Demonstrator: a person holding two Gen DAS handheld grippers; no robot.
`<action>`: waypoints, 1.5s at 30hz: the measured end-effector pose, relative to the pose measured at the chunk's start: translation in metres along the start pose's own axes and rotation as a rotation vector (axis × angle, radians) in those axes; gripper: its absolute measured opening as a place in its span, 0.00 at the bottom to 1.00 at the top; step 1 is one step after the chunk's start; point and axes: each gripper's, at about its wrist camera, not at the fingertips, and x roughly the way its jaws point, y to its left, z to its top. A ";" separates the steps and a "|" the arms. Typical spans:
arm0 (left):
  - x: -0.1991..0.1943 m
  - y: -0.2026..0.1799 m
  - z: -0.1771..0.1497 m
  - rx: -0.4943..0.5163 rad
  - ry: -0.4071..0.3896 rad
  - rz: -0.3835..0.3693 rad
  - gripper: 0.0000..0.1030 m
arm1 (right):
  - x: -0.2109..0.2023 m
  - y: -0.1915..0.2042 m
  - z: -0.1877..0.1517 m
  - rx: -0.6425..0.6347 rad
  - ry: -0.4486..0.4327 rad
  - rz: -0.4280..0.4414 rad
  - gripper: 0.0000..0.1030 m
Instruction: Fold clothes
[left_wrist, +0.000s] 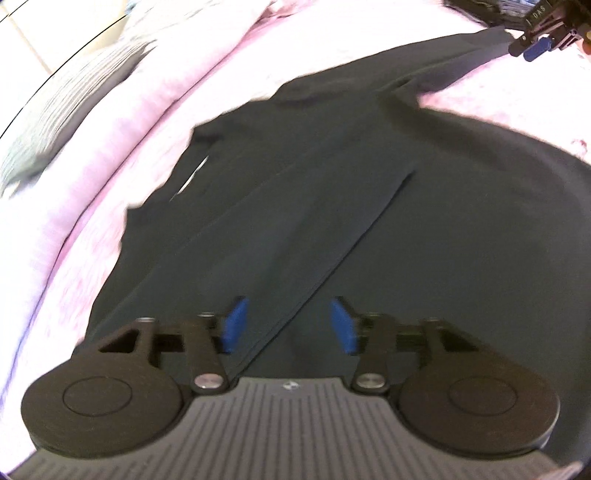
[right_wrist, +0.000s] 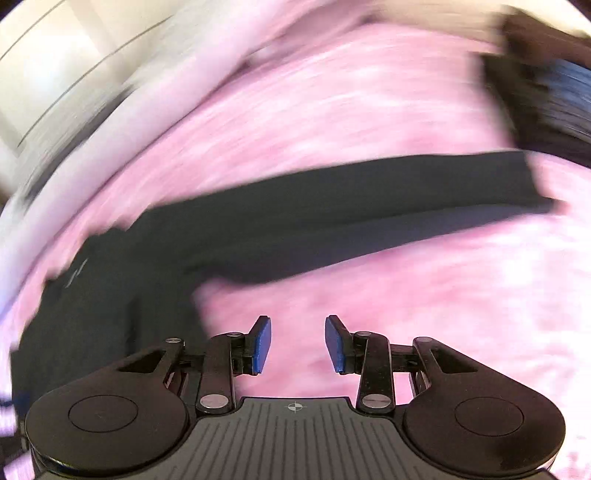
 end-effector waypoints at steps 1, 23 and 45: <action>0.001 -0.007 0.009 0.008 -0.004 -0.002 0.66 | -0.004 -0.017 0.004 0.035 -0.013 -0.026 0.48; 0.040 -0.077 0.126 0.018 0.069 0.011 0.87 | 0.020 -0.169 0.099 0.431 -0.179 0.024 0.02; -0.109 0.112 -0.189 -0.405 0.149 0.287 0.86 | 0.038 0.501 -0.300 -1.133 -0.101 0.624 0.22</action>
